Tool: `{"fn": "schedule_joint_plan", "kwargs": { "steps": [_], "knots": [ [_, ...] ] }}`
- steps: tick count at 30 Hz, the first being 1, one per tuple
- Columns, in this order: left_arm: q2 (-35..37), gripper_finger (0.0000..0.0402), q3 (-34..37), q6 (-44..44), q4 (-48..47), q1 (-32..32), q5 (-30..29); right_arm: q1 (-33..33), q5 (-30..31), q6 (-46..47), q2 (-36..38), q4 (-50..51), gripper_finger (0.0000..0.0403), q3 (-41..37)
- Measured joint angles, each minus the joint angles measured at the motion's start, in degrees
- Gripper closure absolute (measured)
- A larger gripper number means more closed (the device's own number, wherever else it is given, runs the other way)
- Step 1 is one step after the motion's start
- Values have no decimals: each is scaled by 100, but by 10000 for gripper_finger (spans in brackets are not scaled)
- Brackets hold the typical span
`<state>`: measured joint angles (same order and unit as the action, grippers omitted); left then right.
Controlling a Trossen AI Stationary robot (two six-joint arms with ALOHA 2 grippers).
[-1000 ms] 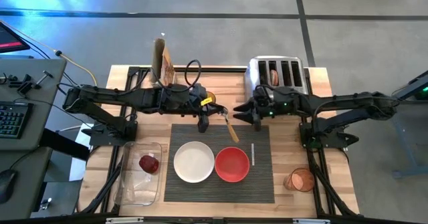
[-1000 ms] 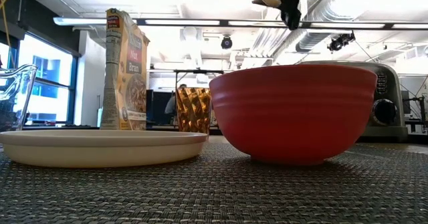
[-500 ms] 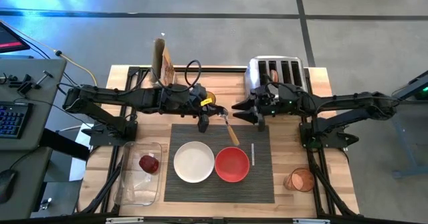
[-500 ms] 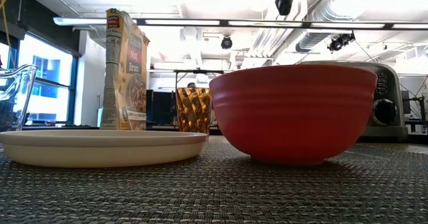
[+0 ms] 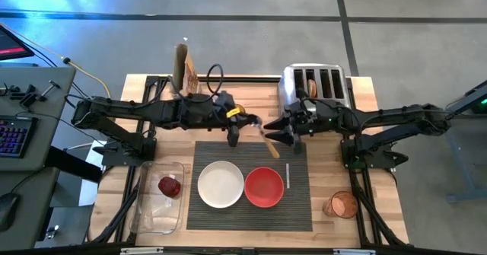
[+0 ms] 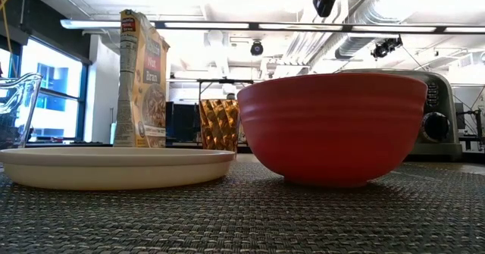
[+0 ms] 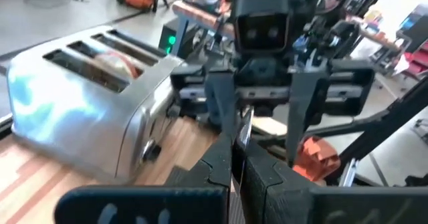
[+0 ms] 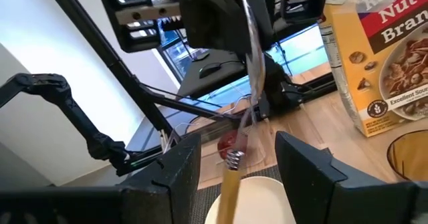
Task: Arrange a breakfast setting
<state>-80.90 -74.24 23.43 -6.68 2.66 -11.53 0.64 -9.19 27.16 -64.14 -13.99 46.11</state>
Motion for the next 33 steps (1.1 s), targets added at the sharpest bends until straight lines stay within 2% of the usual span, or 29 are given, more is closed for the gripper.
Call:
{"fn": "schedule_joint_plan", "kwargs": {
  "steps": [8, 14, 33],
  "knots": [
    [2, 402, 0, -203, 107, 0, -135, 0, -34, 132, 0, -1, 230, 0],
    [-22, 402, 0, -261, 116, -11, -308, 0, -44, 245, 0, 10, 254, 0],
    [-395, 402, 0, -264, 483, -15, -148, 2, -44, 389, 0, 350, 291, 0]
  ]
}}
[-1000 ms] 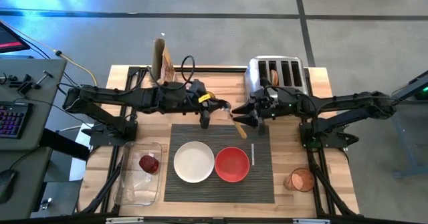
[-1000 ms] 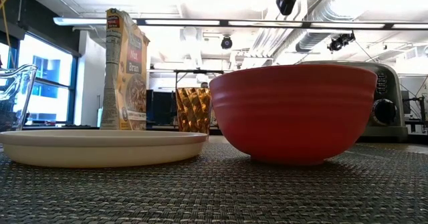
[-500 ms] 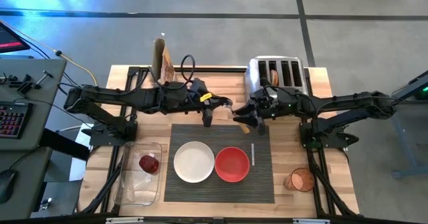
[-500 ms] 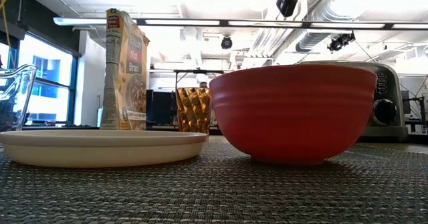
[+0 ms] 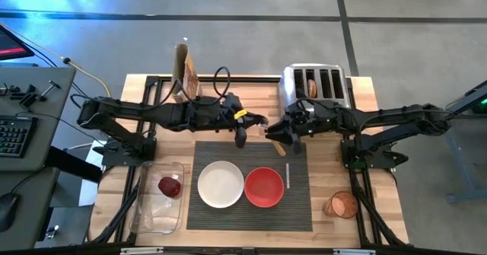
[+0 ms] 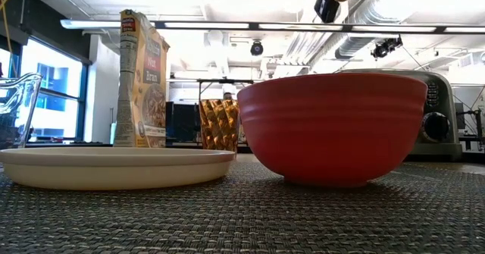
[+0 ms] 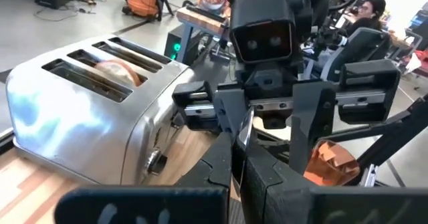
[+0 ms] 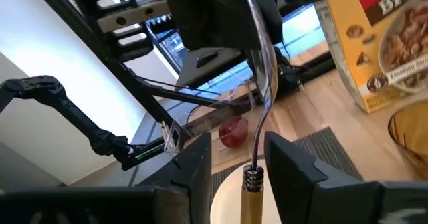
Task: Arrange a breakfast setting
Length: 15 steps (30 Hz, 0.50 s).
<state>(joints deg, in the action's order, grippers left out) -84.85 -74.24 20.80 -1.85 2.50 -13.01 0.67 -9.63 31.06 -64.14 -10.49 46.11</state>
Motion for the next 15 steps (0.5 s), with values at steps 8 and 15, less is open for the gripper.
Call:
{"fn": "schedule_joint_plan", "kwargs": {
  "steps": [8, 15],
  "knots": [
    [-20, 402, 0, 11, 22, 0, 92, 39, 17, 1, 0, 32, 315, 0],
    [-20, 402, 0, 11, 37, 0, 141, 46, 17, 107, 0, 145, 319, 0]
  ]
}}
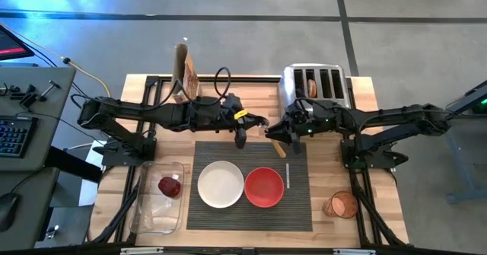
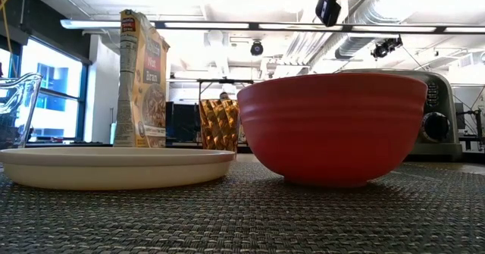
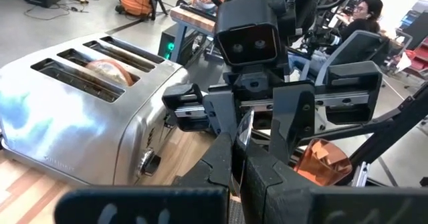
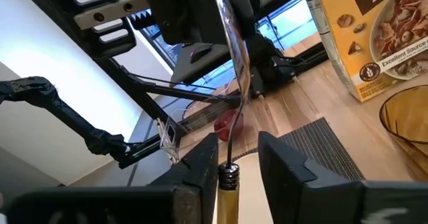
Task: Arrange a breakfast setting
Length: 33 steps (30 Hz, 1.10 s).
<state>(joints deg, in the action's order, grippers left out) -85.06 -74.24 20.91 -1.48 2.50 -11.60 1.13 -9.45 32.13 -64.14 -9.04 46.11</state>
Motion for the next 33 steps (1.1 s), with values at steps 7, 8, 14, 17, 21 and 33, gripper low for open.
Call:
{"fn": "schedule_joint_plan", "kwargs": {
  "steps": [7, 8, 14, 17, 21, 33],
  "knots": [
    [0, 402, 0, 0, -7, -2, 5, 0, -2, -1, 0, -21, 389, 0],
    [0, 402, 0, 0, -7, -2, 1, 0, -2, -1, 0, -28, 394, 0],
    [2, 402, 0, 4, 14, -2, 2, -4, -2, 89, 0, -109, 397, -4],
    [4, 401, 0, 4, 18, -2, 2, -4, -2, 106, 0, -134, 398, -7],
    [4, 397, 0, 8, 20, -18, 0, -7, 22, 137, 0, -145, 400, -7],
    [4, 368, 0, 133, 19, -105, 15, -4, 202, 150, 0, -162, 402, -7]
  ]
}}
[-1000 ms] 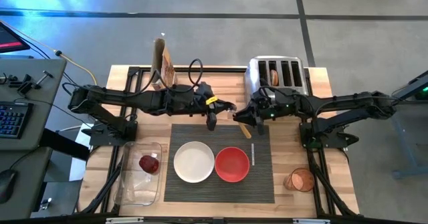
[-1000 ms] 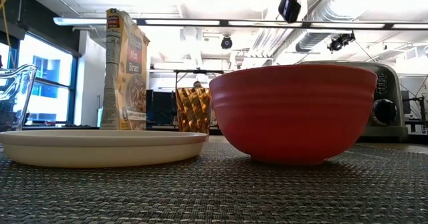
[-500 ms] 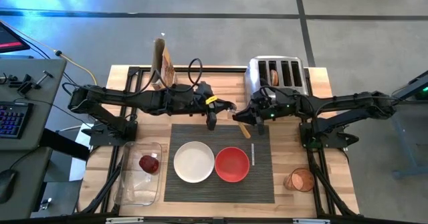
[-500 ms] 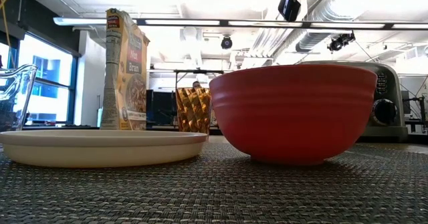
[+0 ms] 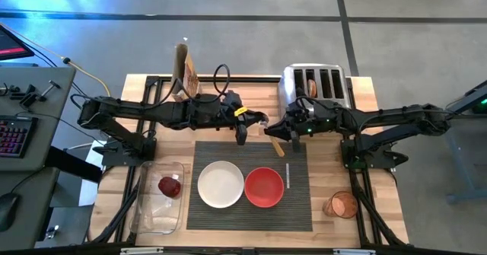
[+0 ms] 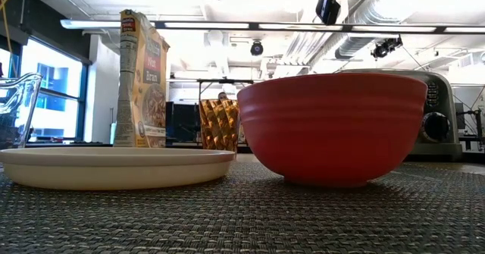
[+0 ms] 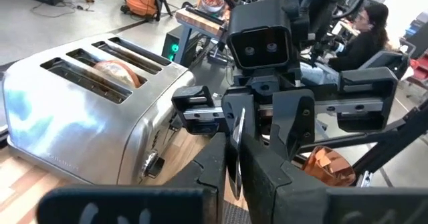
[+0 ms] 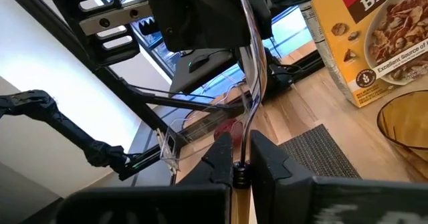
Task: Arrange a breakfast setting
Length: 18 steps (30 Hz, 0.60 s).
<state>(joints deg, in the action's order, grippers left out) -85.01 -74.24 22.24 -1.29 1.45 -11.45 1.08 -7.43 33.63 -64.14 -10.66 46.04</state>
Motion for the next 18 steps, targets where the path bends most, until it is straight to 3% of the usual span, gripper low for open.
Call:
{"fn": "schedule_joint_plan", "kwargs": {
  "steps": [18],
  "knots": [
    [0, 307, 2, -81, 157, 2, 40, 0, 89, 109, 17, 111, 403, 0]
  ]
}}
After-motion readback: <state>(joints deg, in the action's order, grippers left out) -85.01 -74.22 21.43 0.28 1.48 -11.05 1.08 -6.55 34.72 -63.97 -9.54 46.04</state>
